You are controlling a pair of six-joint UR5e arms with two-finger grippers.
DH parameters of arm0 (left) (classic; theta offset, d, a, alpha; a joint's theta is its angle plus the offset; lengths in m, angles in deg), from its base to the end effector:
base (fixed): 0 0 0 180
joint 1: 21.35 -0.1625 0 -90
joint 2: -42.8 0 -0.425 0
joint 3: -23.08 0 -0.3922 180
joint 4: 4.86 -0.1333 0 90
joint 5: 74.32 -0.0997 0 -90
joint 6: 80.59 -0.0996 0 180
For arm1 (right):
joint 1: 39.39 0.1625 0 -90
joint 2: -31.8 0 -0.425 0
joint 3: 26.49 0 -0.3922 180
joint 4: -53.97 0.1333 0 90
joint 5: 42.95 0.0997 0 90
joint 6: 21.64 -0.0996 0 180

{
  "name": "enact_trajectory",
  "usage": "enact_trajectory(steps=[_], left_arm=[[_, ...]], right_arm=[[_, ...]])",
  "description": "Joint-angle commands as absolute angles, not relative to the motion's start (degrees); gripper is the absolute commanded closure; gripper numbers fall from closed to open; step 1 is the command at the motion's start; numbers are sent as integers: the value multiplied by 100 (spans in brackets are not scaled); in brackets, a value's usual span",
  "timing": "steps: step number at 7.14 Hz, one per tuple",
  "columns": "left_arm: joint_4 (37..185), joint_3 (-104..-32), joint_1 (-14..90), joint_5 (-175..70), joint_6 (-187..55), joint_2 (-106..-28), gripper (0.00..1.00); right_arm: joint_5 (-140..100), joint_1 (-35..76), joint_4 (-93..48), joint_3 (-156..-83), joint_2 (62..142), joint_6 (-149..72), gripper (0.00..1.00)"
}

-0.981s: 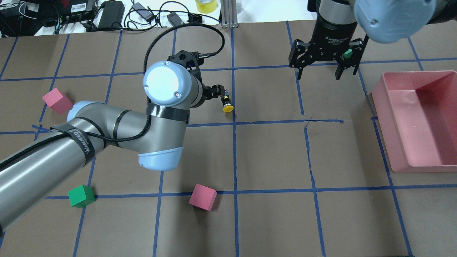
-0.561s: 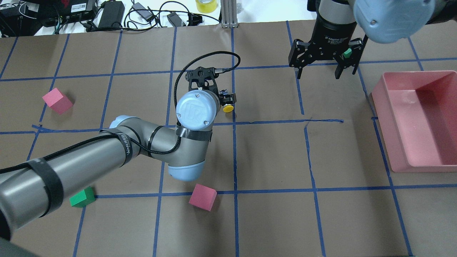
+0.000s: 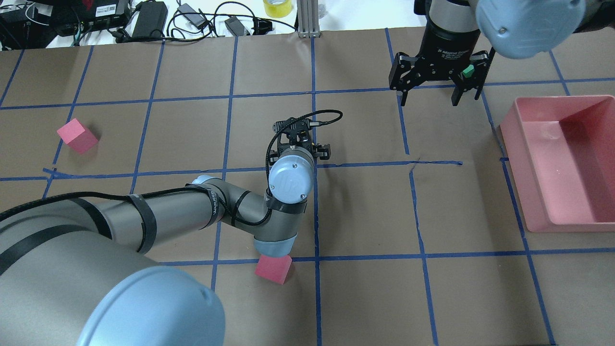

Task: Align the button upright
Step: 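Reach the left gripper to the lying switch and grasp its body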

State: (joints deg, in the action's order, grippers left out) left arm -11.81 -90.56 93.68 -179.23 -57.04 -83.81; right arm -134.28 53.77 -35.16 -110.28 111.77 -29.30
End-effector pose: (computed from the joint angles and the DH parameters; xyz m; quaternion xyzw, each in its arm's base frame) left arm -0.3453 -0.4850 0.1456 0.0287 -0.9416 0.3352 0.0162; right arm 0.1615 -0.5485 0.4475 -0.0387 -0.9983 -0.0396 0.0154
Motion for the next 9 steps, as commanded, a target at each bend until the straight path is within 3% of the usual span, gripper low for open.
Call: enact_trajectory(steps=[1, 3, 5, 6, 9], left_arm=[[-1215, -8933, 9414, -17962, -5694, -8517, 0], [-1171, -8592, 9414, -17944, -5703, -8709, 1], [-1171, -8634, 9414, -17953, -5756, -8728, 10], [-1145, -8643, 9414, -17953, -5773, -8719, 23], [-1014, -8634, 9414, -17936, -5808, -8615, 100]], right_arm=[[-13461, 5377, -3515, -11025, 11178, -2920, 0], [-13444, 5377, -3524, -11025, 11178, -2929, 0], [-13453, 5377, -3515, -11034, 11178, -2929, 0], [-13453, 5377, -3498, -11034, 11178, -2929, 0], [-13461, 5377, -3524, -11034, 11169, -2920, 0]])
